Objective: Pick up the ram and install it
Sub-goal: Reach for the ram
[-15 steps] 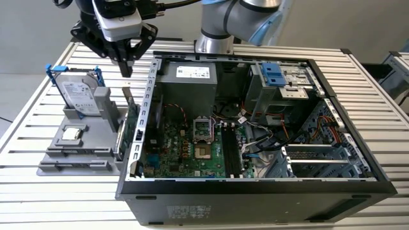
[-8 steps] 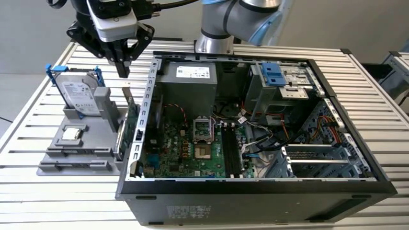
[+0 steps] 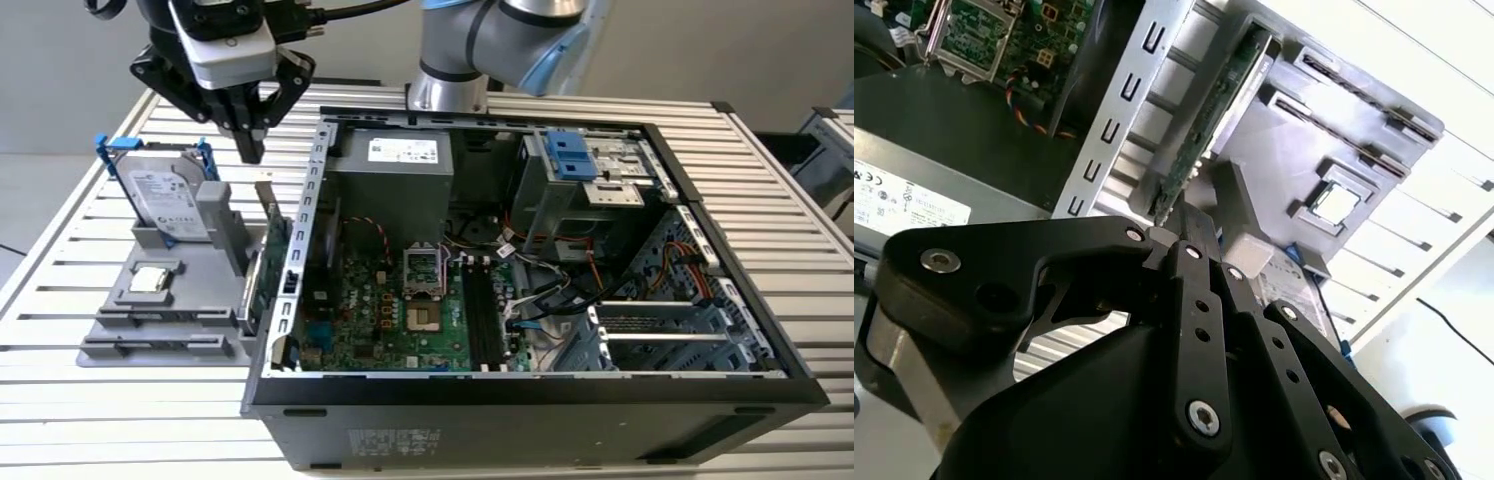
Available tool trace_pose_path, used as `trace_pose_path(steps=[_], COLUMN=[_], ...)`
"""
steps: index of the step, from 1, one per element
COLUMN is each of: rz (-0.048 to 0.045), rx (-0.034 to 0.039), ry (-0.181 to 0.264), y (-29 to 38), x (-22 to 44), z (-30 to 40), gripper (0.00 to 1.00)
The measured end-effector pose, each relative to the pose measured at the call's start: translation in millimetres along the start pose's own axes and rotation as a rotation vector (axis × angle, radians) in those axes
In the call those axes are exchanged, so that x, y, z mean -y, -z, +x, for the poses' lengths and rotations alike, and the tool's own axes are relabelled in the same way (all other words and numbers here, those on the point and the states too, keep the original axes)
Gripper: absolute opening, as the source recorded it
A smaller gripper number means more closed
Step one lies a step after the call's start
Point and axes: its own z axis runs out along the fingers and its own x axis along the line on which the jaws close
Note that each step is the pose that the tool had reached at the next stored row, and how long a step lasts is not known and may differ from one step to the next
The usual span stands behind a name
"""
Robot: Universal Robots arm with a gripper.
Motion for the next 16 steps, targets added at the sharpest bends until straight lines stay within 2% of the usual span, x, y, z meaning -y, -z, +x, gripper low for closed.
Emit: trace_pose_path(steps=[16], rz=[0.0], rx=[0.0], ry=[0.0], y=[0.4], x=[5.0], z=[10.0], gripper=[0.0])
